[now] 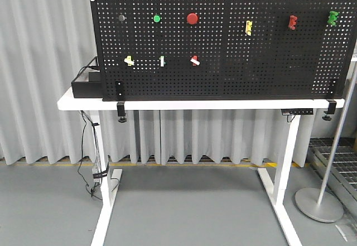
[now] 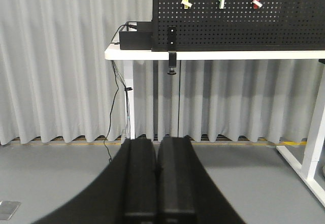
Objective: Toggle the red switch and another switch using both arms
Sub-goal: 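Drive the base forward toward the black pegboard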
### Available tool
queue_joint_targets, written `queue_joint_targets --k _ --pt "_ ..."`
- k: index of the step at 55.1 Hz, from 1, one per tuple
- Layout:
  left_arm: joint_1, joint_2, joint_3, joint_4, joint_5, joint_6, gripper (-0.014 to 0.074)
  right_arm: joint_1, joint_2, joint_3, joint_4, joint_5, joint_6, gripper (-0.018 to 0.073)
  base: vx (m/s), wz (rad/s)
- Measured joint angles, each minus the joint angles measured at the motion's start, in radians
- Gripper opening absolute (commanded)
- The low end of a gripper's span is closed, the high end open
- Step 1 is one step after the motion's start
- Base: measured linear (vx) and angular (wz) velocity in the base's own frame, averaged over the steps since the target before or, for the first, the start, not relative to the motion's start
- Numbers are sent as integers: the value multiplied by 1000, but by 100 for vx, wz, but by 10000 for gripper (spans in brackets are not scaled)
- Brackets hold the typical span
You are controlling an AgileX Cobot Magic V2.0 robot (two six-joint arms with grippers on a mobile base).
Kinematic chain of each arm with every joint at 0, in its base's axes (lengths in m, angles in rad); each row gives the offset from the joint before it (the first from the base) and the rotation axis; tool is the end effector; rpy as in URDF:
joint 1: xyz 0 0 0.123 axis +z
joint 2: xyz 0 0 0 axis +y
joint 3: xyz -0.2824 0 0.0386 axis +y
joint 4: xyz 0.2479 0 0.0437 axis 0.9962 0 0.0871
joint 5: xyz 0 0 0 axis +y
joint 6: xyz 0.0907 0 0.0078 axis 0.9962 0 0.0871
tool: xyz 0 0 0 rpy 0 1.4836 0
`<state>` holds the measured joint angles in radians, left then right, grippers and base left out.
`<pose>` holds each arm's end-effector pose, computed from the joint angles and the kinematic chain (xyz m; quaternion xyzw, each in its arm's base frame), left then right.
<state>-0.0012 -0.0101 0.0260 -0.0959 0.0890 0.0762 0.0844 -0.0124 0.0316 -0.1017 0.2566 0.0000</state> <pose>0.0568 -0.0009 0.1968 -0.0035 0.7132 -0.0102 0.7009 0.0552 0.0023 0.1800 -0.0621 0.7676 -0.0144 0.6377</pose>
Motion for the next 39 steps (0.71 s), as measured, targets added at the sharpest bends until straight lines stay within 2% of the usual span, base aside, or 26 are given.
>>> queue_joint_targets --k 39 --pt "0 0 0 0 0 0 3 0 0 0 0 0 0 -6 1 0"
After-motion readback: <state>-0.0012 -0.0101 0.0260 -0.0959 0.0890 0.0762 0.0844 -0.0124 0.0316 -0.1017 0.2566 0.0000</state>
